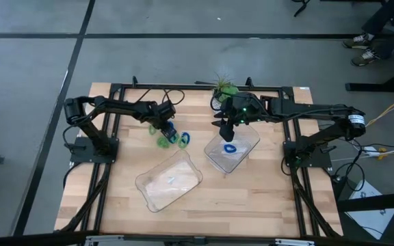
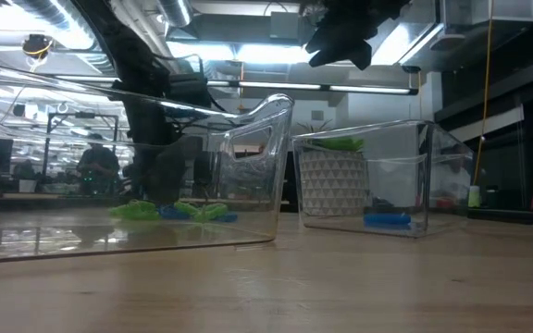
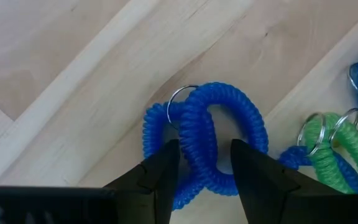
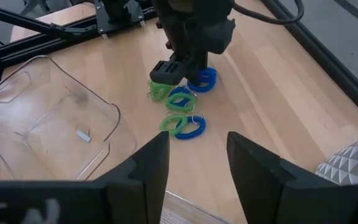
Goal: Sort spring keychains
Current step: Put the blue spring keychain into the top transparent bin
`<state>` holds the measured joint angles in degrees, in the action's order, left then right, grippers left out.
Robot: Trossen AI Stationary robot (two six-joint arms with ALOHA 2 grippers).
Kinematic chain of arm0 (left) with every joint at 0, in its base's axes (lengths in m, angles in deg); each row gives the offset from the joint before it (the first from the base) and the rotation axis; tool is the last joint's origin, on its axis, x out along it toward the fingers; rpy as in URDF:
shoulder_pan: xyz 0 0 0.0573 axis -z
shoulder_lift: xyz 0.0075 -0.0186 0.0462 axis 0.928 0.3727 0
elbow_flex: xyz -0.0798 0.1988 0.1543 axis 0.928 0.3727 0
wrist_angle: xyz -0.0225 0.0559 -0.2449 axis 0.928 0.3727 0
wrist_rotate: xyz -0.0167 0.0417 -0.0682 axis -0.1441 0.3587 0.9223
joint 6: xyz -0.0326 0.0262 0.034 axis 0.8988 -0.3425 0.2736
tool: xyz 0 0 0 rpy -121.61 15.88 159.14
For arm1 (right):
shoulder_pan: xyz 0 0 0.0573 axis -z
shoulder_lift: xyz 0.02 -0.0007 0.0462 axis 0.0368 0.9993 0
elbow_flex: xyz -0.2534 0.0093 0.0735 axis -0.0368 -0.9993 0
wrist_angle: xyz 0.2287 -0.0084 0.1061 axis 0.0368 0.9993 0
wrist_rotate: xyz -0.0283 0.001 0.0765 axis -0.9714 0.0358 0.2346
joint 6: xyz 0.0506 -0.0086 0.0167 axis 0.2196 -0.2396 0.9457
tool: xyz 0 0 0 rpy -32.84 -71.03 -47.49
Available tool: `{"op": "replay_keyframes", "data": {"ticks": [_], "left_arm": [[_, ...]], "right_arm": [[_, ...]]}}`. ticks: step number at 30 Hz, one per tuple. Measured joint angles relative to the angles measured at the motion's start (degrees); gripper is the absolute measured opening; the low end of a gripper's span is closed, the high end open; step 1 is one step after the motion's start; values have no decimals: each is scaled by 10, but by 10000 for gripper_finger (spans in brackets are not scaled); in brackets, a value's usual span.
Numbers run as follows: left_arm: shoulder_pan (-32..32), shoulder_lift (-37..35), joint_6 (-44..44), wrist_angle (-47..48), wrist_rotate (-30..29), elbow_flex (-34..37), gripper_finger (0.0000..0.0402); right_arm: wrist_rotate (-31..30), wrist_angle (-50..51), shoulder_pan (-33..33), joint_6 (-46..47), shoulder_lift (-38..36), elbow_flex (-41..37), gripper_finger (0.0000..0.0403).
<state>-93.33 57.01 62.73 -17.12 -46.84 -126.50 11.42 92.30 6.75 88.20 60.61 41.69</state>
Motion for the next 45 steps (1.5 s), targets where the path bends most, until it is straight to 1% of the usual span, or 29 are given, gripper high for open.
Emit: {"op": "replay_keyframes", "data": {"ticks": [4,7,13,15,19,22,26,31,35,37,39,45], "left_arm": [[0,-16,-5,1,-3,2,126],[-1,-35,-6,0,-10,2,94],[-1,-56,-13,0,-10,2,15],[0,-56,-16,0,-10,2,5],[0,-56,-15,0,-10,2,12],[-1,-56,-11,0,-1,2,30],[0,-55,-11,-1,15,2,76],[-1,-37,-11,-1,-1,2,142],[-1,-27,-15,-3,-1,2,173],[-1,-26,-16,-5,-2,2,175],[-1,-26,-24,-8,-5,2,169],[-1,-26,-41,8,-24,2,106]], "right_arm": [[0,0,0,0,0,0,161],[0,0,0,1,0,0,161],[0,0,0,2,0,0,161],[0,0,0,1,0,0,161],[0,1,0,0,0,0,161],[0,1,0,0,0,0,161],[0,1,0,0,0,0,161],[0,1,0,-3,0,0,161],[0,1,0,-4,0,0,161],[0,2,0,-7,0,0,161],[0,2,0,-13,0,0,161],[0,3,0,-16,0,0,161]]}}
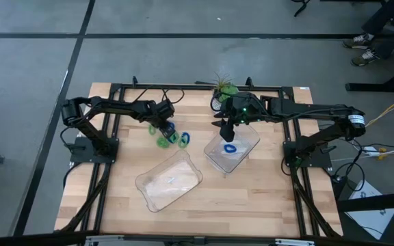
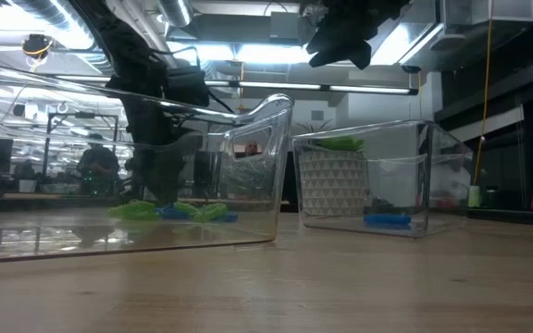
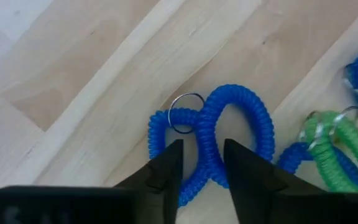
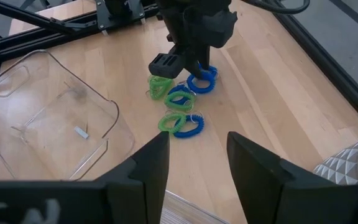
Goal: Sort spring keychains
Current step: Put the blue spring keychain into the top transparent bin
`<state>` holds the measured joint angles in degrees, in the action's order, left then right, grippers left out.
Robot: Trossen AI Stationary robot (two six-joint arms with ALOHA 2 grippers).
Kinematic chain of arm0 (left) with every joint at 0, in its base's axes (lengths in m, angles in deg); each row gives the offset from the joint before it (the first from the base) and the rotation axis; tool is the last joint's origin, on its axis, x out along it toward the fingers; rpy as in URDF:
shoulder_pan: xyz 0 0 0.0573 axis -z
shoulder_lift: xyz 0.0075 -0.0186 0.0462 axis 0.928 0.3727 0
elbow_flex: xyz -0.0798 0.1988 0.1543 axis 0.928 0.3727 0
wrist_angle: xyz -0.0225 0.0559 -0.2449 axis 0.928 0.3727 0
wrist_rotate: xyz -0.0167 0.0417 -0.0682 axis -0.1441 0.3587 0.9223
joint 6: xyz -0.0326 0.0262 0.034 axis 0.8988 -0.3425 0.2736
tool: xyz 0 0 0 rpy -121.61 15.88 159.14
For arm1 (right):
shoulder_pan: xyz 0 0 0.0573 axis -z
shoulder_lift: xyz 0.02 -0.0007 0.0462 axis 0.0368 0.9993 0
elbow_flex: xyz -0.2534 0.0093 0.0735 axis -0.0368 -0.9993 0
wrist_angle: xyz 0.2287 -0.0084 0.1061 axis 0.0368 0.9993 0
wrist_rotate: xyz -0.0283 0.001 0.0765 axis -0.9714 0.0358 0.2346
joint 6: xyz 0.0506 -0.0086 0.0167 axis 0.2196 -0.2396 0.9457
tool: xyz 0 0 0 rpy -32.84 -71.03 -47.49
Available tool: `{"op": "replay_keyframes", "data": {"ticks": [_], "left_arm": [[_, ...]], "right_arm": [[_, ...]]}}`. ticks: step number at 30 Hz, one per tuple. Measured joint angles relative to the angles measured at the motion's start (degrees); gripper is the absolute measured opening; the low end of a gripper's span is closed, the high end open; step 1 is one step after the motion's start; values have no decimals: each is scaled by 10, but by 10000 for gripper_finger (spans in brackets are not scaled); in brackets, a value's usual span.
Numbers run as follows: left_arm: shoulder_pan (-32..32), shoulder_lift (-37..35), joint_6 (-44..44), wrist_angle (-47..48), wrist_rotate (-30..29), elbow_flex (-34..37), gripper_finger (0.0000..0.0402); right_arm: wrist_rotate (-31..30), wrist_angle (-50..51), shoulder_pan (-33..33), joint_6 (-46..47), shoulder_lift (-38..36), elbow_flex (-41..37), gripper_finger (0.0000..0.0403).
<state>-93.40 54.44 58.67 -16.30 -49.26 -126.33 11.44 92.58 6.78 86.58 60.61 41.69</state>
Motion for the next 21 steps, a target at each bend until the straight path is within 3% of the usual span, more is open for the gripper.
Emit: {"op": "replay_keyframes", "data": {"ticks": [16,21], "left_arm": [[0,0,-45,5,-7,0,12],[0,-2,-55,7,-9,0,7]], "right_arm": [[0,7,0,0,0,0,161],[0,10,0,1,0,0,161]]}}
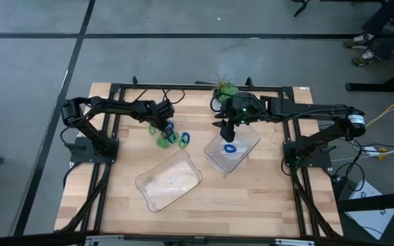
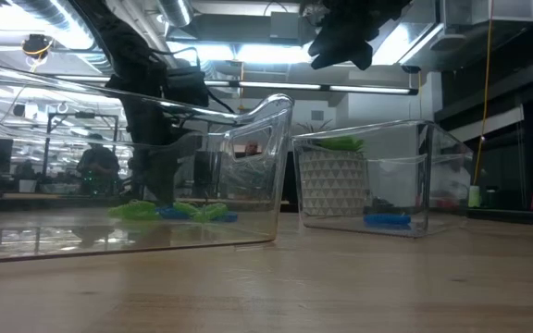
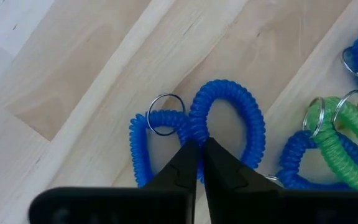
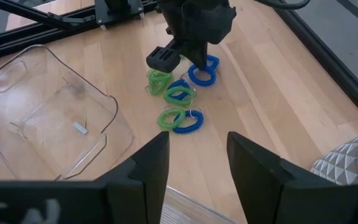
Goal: Sort spring keychains
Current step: Put the blue spring keychain into the top transparent bin
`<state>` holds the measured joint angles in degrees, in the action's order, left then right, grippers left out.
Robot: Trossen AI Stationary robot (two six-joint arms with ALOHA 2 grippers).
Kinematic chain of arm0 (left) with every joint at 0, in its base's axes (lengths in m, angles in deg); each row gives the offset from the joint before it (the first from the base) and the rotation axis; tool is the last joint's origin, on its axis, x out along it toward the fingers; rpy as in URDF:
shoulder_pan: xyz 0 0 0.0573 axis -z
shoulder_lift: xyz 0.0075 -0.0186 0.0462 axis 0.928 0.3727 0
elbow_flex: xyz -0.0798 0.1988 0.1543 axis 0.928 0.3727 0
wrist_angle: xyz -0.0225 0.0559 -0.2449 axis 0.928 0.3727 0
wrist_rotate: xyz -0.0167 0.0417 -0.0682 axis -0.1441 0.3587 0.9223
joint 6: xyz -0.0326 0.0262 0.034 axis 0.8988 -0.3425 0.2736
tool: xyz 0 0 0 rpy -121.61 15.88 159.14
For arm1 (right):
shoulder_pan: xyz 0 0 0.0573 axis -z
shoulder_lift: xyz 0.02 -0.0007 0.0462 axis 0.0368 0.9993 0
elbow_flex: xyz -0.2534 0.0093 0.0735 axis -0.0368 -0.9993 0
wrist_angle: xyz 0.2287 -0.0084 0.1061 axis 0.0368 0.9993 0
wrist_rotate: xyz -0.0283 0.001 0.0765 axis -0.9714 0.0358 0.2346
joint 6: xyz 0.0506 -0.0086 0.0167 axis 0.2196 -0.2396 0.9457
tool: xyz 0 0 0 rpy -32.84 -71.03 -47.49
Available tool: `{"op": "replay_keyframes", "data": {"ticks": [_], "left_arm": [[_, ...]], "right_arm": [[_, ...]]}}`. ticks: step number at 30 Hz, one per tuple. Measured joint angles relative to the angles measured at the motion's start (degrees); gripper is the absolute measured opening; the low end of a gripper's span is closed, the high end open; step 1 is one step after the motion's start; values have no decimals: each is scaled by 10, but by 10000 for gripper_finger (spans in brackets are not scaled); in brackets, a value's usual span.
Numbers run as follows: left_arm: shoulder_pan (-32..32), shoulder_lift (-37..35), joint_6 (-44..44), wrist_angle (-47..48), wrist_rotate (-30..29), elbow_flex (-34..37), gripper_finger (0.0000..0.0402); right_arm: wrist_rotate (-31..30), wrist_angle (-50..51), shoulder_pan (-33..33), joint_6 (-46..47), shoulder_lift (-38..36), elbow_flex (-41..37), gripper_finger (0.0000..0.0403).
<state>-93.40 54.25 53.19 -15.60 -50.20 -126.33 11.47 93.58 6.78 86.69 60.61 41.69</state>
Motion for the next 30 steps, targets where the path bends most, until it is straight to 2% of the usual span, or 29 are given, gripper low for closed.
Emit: {"op": "replay_keyframes", "data": {"ticks": [13,20,30], "left_arm": [[1,-112,-32,-19,9,0,4],[19,-161,-76,-120,34,0,4],[80,-176,-136,-286,37,0,3]], "right_arm": [[0,-5,0,10,0,0,161],[0,-51,0,20,0,0,161],[0,-95,1,23,0,0,161]]}}
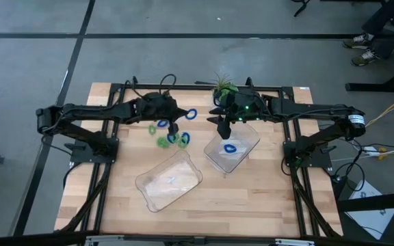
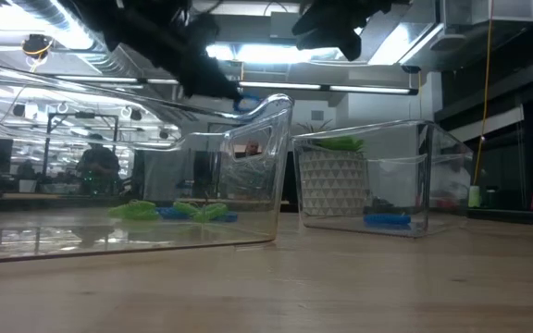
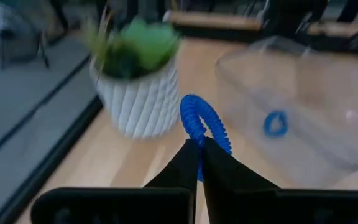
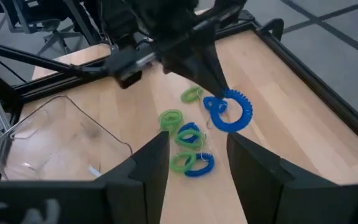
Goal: Sort spring keychains
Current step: Put the blue spring keychain into the top transparent bin
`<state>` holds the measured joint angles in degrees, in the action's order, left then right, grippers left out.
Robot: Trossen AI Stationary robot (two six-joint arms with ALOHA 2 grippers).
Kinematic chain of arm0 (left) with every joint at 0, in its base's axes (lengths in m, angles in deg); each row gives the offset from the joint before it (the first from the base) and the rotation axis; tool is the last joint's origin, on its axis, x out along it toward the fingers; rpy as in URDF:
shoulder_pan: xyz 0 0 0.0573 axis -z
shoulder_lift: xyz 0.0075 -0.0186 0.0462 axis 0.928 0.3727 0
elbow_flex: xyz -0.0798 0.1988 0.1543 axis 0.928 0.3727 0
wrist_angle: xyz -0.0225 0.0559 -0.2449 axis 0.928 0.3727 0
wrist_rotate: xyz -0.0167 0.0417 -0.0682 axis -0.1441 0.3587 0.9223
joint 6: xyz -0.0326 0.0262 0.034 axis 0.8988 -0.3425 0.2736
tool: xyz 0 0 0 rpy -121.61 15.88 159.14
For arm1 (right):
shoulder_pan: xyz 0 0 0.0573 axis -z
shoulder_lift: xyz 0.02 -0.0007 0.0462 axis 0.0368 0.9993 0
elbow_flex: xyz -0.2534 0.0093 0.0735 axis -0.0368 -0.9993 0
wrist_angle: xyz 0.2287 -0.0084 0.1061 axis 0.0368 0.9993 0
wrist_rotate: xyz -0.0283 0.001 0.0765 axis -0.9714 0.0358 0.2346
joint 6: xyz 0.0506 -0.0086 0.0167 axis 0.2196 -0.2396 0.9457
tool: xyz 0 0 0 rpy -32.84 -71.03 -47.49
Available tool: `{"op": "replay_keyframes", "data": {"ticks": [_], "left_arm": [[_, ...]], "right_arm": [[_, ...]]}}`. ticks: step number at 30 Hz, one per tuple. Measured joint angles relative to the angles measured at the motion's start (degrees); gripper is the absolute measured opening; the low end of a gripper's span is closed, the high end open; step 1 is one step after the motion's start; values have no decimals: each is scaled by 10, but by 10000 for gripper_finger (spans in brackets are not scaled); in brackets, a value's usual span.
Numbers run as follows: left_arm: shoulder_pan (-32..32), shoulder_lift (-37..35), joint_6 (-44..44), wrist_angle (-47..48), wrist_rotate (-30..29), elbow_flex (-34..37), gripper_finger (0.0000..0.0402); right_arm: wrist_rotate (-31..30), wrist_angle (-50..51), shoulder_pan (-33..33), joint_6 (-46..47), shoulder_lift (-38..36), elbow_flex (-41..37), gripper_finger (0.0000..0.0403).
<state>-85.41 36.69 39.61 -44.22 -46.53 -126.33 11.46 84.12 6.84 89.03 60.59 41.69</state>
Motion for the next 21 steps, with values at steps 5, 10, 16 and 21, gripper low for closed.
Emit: {"op": "replay_keyframes", "data": {"ticks": [5,10,16,21], "left_arm": [[24,0,0,-80,1,0,3],[39,0,0,-139,2,0,3],[52,0,-1,-200,2,0,3],[53,0,0,-206,6,0,3]], "right_arm": [[0,0,4,29,0,0,161],[0,0,15,59,0,0,161],[17,-9,23,85,0,0,161],[45,-30,25,87,0,0,161]]}}
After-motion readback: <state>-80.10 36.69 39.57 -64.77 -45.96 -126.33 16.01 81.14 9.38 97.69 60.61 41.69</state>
